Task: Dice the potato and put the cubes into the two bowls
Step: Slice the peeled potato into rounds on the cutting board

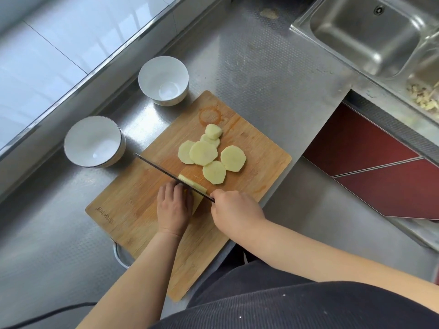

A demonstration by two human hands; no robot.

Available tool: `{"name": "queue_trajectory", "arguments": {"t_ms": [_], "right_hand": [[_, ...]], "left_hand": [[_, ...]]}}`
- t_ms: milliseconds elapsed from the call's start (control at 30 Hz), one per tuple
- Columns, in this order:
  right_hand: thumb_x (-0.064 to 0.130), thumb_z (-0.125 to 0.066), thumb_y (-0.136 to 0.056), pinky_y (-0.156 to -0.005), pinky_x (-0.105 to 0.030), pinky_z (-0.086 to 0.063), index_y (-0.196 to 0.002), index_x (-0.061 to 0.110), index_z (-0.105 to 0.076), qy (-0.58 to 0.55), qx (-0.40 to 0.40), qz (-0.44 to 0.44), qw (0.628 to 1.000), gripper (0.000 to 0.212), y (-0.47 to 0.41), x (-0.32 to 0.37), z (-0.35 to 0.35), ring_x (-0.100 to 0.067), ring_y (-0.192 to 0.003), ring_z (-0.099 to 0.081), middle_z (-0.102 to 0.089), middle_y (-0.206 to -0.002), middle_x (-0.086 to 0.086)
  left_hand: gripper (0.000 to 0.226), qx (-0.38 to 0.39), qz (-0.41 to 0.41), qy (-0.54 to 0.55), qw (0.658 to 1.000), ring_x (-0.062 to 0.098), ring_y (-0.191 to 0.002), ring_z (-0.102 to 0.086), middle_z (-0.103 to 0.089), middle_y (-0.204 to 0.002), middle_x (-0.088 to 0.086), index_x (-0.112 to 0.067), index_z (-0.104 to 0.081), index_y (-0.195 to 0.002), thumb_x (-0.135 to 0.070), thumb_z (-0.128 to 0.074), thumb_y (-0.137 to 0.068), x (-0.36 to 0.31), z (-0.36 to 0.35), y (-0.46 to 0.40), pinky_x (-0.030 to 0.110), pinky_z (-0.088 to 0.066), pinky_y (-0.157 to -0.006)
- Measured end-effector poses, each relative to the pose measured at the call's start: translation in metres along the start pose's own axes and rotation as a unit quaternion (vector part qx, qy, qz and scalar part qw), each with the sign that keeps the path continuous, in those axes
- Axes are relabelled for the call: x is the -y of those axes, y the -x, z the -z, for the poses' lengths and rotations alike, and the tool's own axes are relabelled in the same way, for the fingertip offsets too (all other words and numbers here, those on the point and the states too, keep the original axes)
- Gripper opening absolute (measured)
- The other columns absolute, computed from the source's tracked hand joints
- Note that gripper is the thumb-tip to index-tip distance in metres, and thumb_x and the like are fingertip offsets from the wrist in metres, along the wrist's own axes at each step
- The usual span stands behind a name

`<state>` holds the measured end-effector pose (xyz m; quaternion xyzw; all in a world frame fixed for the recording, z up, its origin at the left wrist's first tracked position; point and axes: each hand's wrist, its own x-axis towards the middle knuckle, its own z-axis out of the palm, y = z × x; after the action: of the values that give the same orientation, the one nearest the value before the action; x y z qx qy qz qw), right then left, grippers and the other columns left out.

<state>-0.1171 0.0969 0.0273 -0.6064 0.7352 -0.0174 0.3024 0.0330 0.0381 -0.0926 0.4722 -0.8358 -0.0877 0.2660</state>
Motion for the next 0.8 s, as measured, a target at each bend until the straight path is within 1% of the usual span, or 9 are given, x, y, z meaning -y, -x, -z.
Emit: {"name": "queue_trajectory", "arguments": {"t_ms": [167,467,600,800], "right_hand": [[0.021,-0.042,-0.101,-0.061,-0.031,-0.037,-0.123,0.013,-0.056,0.002,0.015,-0.026,1.0,0.028,-0.002,0.001,-0.003,-0.031,-0.094,-0.062,-0.067,-0.104,-0.009],[0.016,-0.044,-0.099,-0.062,-0.031,-0.038,-0.122,0.012,-0.056,0.014,0.036,-0.046,0.998,0.026,-0.01,0.004,-0.005,-0.03,-0.095,-0.062,-0.066,-0.106,-0.009],[0.016,-0.044,-0.099,-0.063,-0.031,-0.037,-0.122,0.012,-0.056,0.01,0.041,-0.05,0.998,0.026,-0.012,0.003,-0.005,-0.03,-0.096,-0.061,-0.066,-0.107,-0.01],[0.015,-0.045,-0.099,-0.062,-0.031,-0.038,-0.122,0.012,-0.056,0.015,0.046,-0.055,0.997,0.026,-0.02,0.003,-0.011,-0.029,-0.094,-0.062,-0.066,-0.105,-0.009]], "left_hand": [[0.01,-0.017,-0.012,0.009,1.0,0.029,-0.082,-0.04,-0.058,-0.088,0.021,-0.008,-0.046,-0.094,-0.017,-0.048,-0.09,0.002,-0.002,-0.001,0.036,-0.035,-0.072],[0.012,-0.01,0.007,0.022,1.0,0.029,-0.085,-0.04,-0.058,-0.092,0.023,-0.008,-0.046,-0.095,-0.018,-0.049,-0.09,0.003,-0.003,-0.001,0.036,-0.035,-0.075],[0.013,-0.007,0.012,0.021,1.0,0.029,-0.086,-0.041,-0.059,-0.094,0.022,-0.008,-0.046,-0.097,-0.019,-0.048,-0.09,0.003,-0.003,0.0,0.039,-0.039,-0.074],[0.014,-0.009,0.008,0.032,0.999,0.029,-0.087,-0.042,-0.059,-0.095,0.022,-0.008,-0.048,-0.1,-0.018,-0.049,-0.09,0.005,-0.004,0.0,0.036,-0.036,-0.078]]}}
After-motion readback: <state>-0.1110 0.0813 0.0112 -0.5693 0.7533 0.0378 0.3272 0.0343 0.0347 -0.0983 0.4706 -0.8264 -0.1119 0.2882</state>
